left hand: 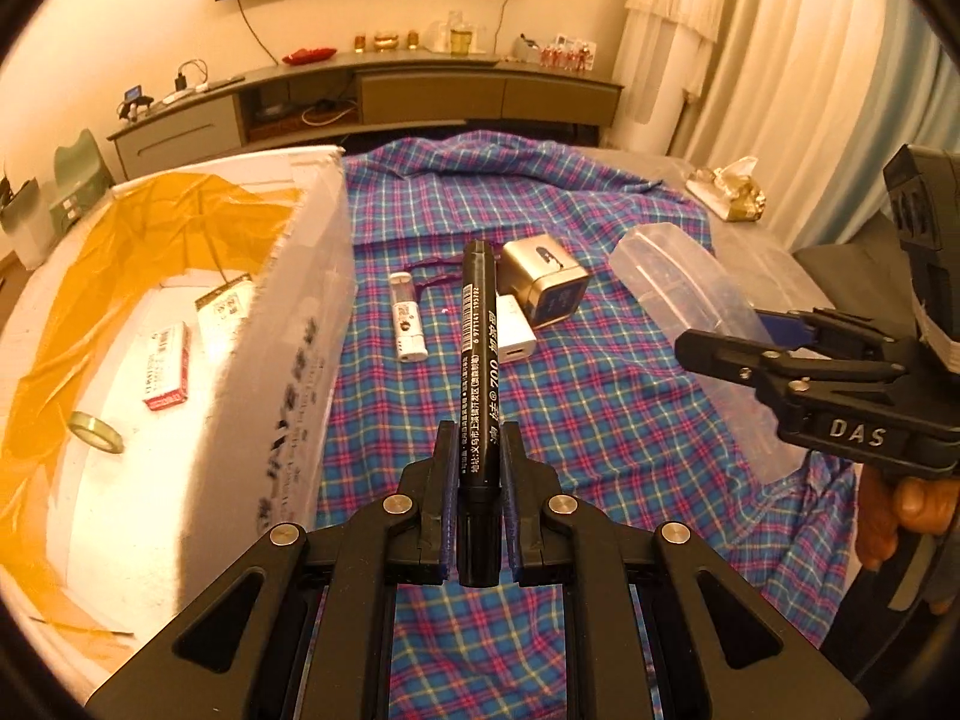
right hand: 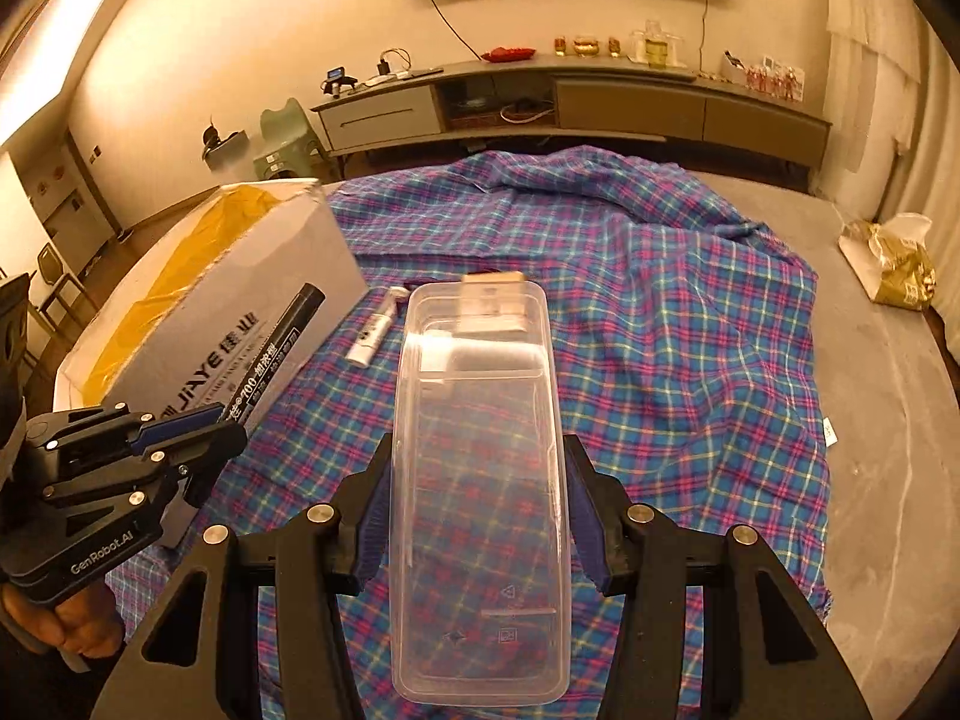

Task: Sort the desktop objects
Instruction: 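Carry the plastic box and marker in both tools over the cardboard box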

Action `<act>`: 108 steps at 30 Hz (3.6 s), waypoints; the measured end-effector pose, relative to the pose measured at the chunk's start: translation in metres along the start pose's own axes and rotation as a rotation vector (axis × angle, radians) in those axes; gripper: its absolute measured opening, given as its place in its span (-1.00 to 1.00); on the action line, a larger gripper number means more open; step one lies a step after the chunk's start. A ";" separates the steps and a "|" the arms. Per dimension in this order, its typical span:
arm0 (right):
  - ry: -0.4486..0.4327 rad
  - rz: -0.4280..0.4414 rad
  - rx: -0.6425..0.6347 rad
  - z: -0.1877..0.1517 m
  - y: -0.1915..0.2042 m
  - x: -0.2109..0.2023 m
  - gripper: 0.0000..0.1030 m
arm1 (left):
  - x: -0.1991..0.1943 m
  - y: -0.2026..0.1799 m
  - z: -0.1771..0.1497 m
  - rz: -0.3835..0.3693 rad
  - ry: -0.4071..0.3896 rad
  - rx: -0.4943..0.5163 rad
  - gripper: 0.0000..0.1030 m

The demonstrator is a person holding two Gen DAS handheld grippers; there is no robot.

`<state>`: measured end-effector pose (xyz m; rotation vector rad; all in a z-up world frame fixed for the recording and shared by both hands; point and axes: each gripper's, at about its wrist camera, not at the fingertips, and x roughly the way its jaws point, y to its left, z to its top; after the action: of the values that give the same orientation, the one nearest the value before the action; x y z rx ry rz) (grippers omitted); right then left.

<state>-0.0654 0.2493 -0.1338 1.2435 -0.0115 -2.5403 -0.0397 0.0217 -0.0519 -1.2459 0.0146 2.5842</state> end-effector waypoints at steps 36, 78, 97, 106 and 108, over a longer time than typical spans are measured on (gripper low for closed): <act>-0.079 -0.030 -0.146 0.027 0.133 -0.076 0.02 | -0.124 0.071 -0.004 -0.120 -0.274 -0.105 -0.75; -0.092 0.072 -0.353 0.070 0.268 -0.047 0.02 | -0.154 0.164 -0.011 -0.013 -0.407 -0.261 -0.75; -0.041 0.112 -0.362 0.078 0.267 0.003 0.02 | -0.107 0.181 -0.016 0.102 -0.246 -0.293 -0.75; 0.008 0.176 -0.309 0.083 0.255 0.032 0.02 | -0.079 0.183 -0.018 0.079 -0.134 -0.341 -0.75; 0.019 0.187 -0.297 0.084 0.251 0.039 0.02 | -0.072 0.187 -0.019 0.058 -0.105 -0.371 -0.75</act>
<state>-0.0841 -0.0115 -0.0753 1.0953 0.2334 -2.2704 -0.0282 -0.1775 -0.0286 -1.2355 -0.4757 2.7862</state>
